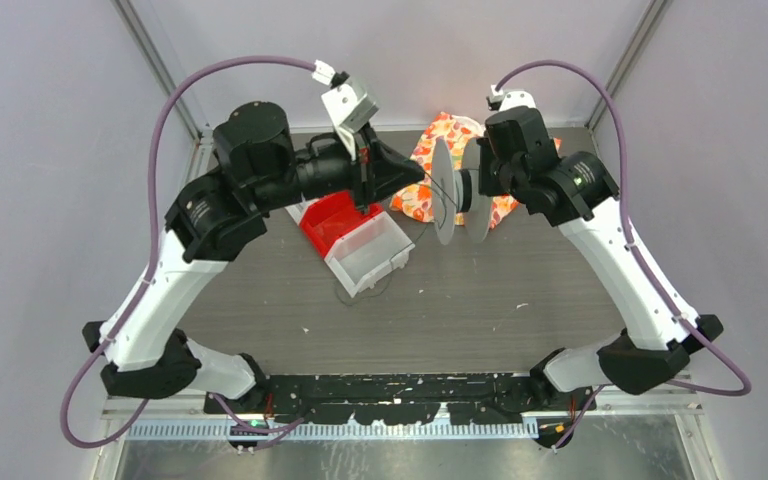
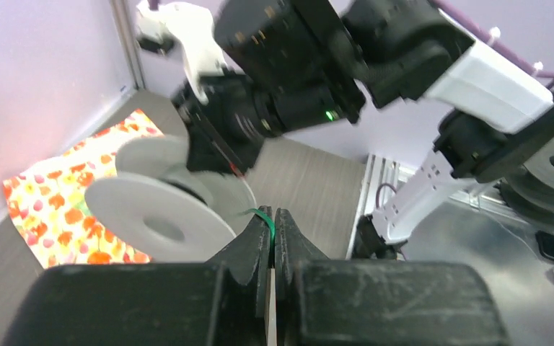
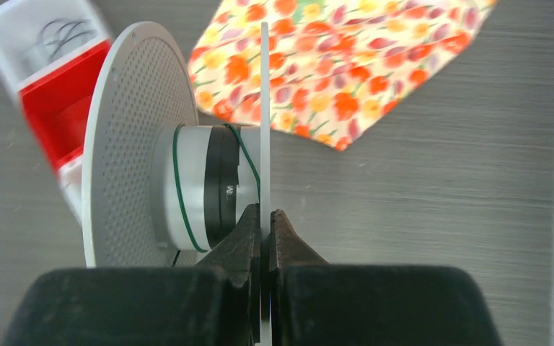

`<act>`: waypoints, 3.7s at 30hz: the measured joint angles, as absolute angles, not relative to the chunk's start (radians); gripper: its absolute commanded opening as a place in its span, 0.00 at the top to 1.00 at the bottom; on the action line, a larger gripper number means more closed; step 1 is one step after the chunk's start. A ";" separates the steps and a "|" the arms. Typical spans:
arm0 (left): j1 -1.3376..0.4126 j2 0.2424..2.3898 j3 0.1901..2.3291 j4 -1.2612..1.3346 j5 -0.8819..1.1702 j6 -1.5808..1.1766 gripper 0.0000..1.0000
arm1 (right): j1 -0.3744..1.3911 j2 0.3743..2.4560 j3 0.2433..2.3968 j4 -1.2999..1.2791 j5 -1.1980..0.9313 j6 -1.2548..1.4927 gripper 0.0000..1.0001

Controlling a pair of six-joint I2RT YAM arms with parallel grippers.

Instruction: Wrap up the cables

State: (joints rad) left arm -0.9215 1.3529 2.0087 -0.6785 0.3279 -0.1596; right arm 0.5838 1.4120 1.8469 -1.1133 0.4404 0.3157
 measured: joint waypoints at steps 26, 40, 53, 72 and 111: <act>-0.572 1.541 1.919 -0.454 0.465 -0.160 1.00 | 0.704 1.051 1.684 -1.148 0.109 0.299 1.00; -0.580 1.725 1.829 -0.300 0.686 -0.353 0.69 | 0.697 1.044 1.941 -1.178 0.212 0.305 1.00; -0.499 1.693 1.510 -0.119 0.699 -0.469 0.39 | 0.698 1.173 2.194 -1.116 0.393 0.355 1.00; -0.767 1.458 0.875 0.389 0.330 -0.125 0.22 | 0.698 1.225 2.190 -1.010 0.484 0.363 1.00; -0.923 1.351 1.682 -1.060 0.748 -0.170 1.00 | 0.415 1.518 2.091 -1.022 0.553 0.376 1.00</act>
